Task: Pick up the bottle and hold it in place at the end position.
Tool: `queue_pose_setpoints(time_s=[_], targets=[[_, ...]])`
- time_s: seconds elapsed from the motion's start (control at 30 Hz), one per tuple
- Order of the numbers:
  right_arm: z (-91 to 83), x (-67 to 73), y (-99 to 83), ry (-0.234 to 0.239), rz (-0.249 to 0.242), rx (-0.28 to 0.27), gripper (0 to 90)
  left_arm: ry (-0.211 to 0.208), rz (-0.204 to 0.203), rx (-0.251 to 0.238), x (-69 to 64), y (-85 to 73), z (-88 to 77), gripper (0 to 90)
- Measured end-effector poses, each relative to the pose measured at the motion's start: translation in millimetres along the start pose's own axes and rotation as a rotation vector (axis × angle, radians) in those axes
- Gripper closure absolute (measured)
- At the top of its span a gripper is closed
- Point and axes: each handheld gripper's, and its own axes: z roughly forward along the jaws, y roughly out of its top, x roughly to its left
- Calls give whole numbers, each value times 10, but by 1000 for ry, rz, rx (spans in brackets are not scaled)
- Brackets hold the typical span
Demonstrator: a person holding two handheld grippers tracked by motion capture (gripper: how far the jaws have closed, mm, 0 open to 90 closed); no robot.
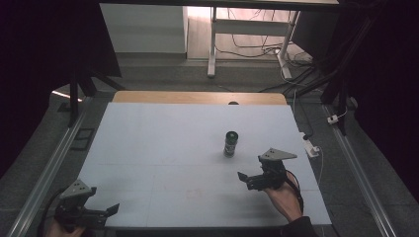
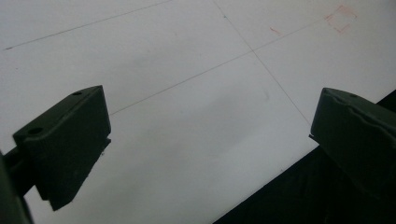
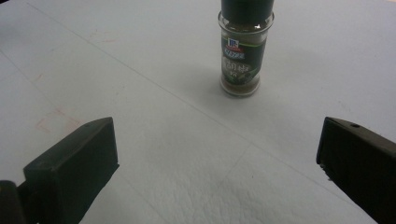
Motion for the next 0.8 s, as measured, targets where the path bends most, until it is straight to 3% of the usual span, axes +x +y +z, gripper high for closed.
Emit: queue_pose_setpoints(time_s=[0.2, 0.43, 0.6, 0.8], targets=[[96, -50, 37, 0, 14, 13, 0, -1, -3, -2, 4, -4, -4, 0], [245, -126, 108, 52, 60, 20, 0, 0, -4, 0, 4, -10, -9, 0], [374, -165, 141, 12, 41, 40, 0, 1, -5, -1, 4, -13, -11, 0], [517, -252, 170, 18, 42, 57, 0, 0, -7, -2, 3, -21, -16, 0]])
